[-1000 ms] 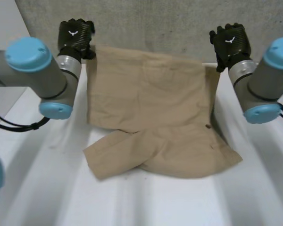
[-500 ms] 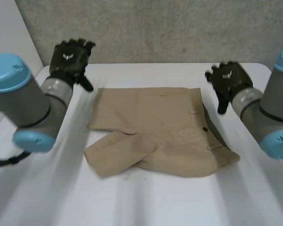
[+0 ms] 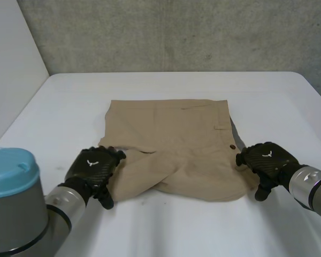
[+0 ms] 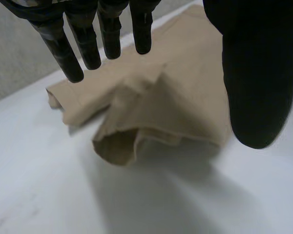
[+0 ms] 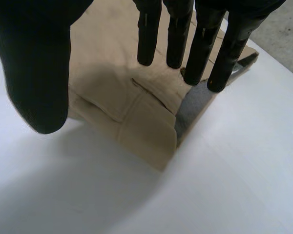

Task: Fold the shorts.

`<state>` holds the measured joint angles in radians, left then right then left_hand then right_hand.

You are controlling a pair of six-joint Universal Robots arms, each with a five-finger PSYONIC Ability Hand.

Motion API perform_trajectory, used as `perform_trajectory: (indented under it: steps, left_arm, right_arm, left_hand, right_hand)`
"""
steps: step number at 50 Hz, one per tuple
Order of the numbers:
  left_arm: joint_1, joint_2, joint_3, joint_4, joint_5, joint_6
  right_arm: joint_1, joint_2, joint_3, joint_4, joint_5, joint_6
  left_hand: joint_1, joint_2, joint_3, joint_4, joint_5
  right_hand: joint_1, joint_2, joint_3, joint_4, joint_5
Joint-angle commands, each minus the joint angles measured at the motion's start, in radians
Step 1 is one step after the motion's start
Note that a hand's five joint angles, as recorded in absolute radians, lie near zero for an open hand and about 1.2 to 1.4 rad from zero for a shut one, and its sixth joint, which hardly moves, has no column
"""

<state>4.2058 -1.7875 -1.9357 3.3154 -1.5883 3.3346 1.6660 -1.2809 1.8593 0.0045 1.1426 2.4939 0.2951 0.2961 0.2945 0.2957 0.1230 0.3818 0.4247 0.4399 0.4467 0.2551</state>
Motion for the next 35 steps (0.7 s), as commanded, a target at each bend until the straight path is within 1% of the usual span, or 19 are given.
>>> perform_trajectory:
  steps: [1, 2, 3, 4, 5, 6, 8, 11, 18, 21, 23, 24, 26, 27, 30, 31, 32, 33, 35]
  left_arm:
    - [0.003, -0.119, 0.046, 0.059, -0.001, 0.002]
    - [0.003, -0.124, 0.047, 0.067, -0.001, 0.002]
    - [0.005, -0.128, 0.049, 0.075, -0.001, 0.002]
    - [0.006, -0.130, 0.050, 0.082, -0.002, 0.002]
    - [0.008, -0.132, 0.052, 0.090, -0.002, 0.003]
    - [0.008, -0.133, 0.053, 0.098, -0.004, 0.003]
    - [0.011, -0.129, 0.064, 0.113, -0.013, 0.006]
    - [0.013, -0.119, 0.078, 0.115, -0.019, 0.016]
    - [0.020, -0.116, 0.269, 0.190, -0.027, 0.006]
    - [0.031, -0.186, 0.368, 0.208, -0.029, 0.016]
    - [0.045, -0.301, 0.487, 0.208, -0.029, 0.014]
    - [0.045, -0.302, 0.488, 0.208, -0.029, 0.014]
    - [0.048, -0.439, 0.637, 0.197, -0.024, 0.022]
    - [0.049, -0.476, 0.671, 0.202, -0.027, 0.032]
    - [0.054, -0.563, 0.759, 0.239, -0.025, 0.089]
    - [0.054, -0.599, 0.791, 0.274, -0.027, 0.120]
    - [0.056, -0.624, 0.803, 0.306, -0.022, 0.147]
    - [0.059, -0.632, 0.801, 0.328, -0.013, 0.164]
    - [0.059, -0.632, 0.791, 0.340, -0.004, 0.178]
  right_arm:
    - [0.001, 0.046, 0.015, -0.104, 0.006, -0.023]
    - [0.001, 0.055, 0.015, -0.118, 0.003, -0.023]
    - [0.001, 0.055, 0.015, -0.118, 0.003, -0.023]
    - [0.001, 0.092, 0.009, -0.132, 0.005, -0.026]
    - [0.000, 0.098, 0.005, -0.132, 0.005, -0.026]
    - [0.000, 0.100, 0.001, -0.132, 0.005, -0.027]
    - [-0.002, 0.095, 0.000, -0.135, 0.003, -0.026]
    - [0.001, 0.089, 0.009, -0.144, 0.006, -0.020]
    - [0.001, 0.029, 0.020, -0.144, 0.006, 0.008]
    - [0.014, 0.025, 0.017, -0.146, 0.006, 0.029]
    - [0.018, 0.023, 0.012, -0.146, 0.008, 0.046]
    - [0.029, 0.023, 0.009, -0.147, 0.006, 0.060]
    - [0.038, 0.023, 0.008, -0.147, 0.008, 0.069]
    - [0.090, 0.025, -0.015, -0.150, 0.020, 0.113]
    - [0.109, 0.026, -0.028, -0.153, 0.032, 0.148]
    - [0.119, 0.025, -0.041, -0.161, 0.052, 0.184]
    - [0.130, 0.026, -0.055, -0.170, 0.078, 0.224]
    - [0.145, 0.029, -0.072, -0.181, 0.107, 0.262]
    - [0.161, 0.034, -0.094, -0.189, 0.134, 0.287]
  left_hand:
    - [0.287, 0.286, 0.287, 0.286, 0.284]
    - [0.335, 0.334, 0.335, 0.334, 0.332]
    - [0.379, 0.378, 0.379, 0.378, 0.376]
    - [0.440, 0.439, 0.441, 0.440, 0.438]
    - [0.525, 0.524, 0.526, 0.525, 0.523]
    - [0.645, 0.644, 0.646, 0.645, 0.643]
    - [1.099, 1.098, 1.100, 1.098, 1.097]
    - [1.101, 1.100, 1.102, 1.101, 1.099]
    - [1.101, 1.100, 1.102, 1.101, 1.099]
    - [1.101, 1.100, 1.102, 1.101, 1.099]
    - [1.101, 1.100, 1.102, 1.101, 1.099]
    - [1.101, 1.100, 1.102, 1.101, 1.099]
    - [1.101, 1.100, 1.102, 1.101, 1.099]
    - [1.081, 1.080, 1.082, 1.081, 1.079]
    - [1.040, 1.039, 1.041, 1.039, 1.037]
    - [0.927, 0.926, 0.927, 0.926, 0.924]
    - [0.652, 0.651, 0.653, 0.652, 0.650]
    - [0.214, 0.212, 0.214, 0.213, 0.211]
    - [-0.095, -0.096, -0.094, -0.096, -0.097]
  right_hand:
    - [0.384, 0.341, 0.326, 0.319, 0.336]
    - [0.515, 0.472, 0.457, 0.450, 0.467]
    - [0.516, 0.474, 0.458, 0.451, 0.469]
    - [0.845, 0.802, 0.787, 0.780, 0.797]
    - [1.013, 0.970, 0.955, 0.948, 0.965]
    - [1.014, 0.972, 0.956, 0.950, 0.967]
    - [1.014, 0.972, 0.956, 0.950, 0.967]
    - [1.014, 0.972, 0.956, 0.950, 0.967]
    - [1.014, 0.972, 0.956, 0.950, 0.967]
    - [1.014, 0.972, 0.956, 0.950, 0.967]
    - [1.014, 0.972, 0.956, 0.950, 0.967]
    - [1.014, 0.972, 0.956, 0.950, 0.967]
    - [1.014, 0.972, 0.956, 0.950, 0.967]
    - [1.014, 0.972, 0.956, 0.950, 0.967]
    - [1.014, 0.972, 0.956, 0.950, 0.967]
    - [1.014, 0.972, 0.956, 0.950, 0.967]
    - [1.014, 0.972, 0.956, 0.950, 0.967]
    - [1.014, 0.972, 0.956, 0.950, 0.967]
    - [1.014, 0.972, 0.956, 0.950, 0.967]
